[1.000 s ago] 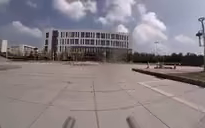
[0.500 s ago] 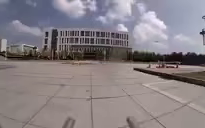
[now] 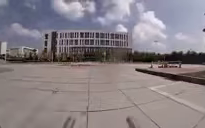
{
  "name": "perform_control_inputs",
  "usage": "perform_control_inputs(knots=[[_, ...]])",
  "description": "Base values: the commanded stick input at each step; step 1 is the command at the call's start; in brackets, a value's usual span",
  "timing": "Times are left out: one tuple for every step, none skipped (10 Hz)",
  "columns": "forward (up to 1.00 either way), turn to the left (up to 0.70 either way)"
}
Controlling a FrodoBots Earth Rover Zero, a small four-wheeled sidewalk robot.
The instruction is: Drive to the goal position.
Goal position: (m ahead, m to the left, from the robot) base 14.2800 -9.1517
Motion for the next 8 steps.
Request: perform_control_inputs(knots=[[0.70, 0.05], [0.70, 0.05], [0.70, 0.05], [0.70, 0.05], [0.70, 0.05], [0.70, 0.05], [0.70, 0.05], [0.70, 0.05]])
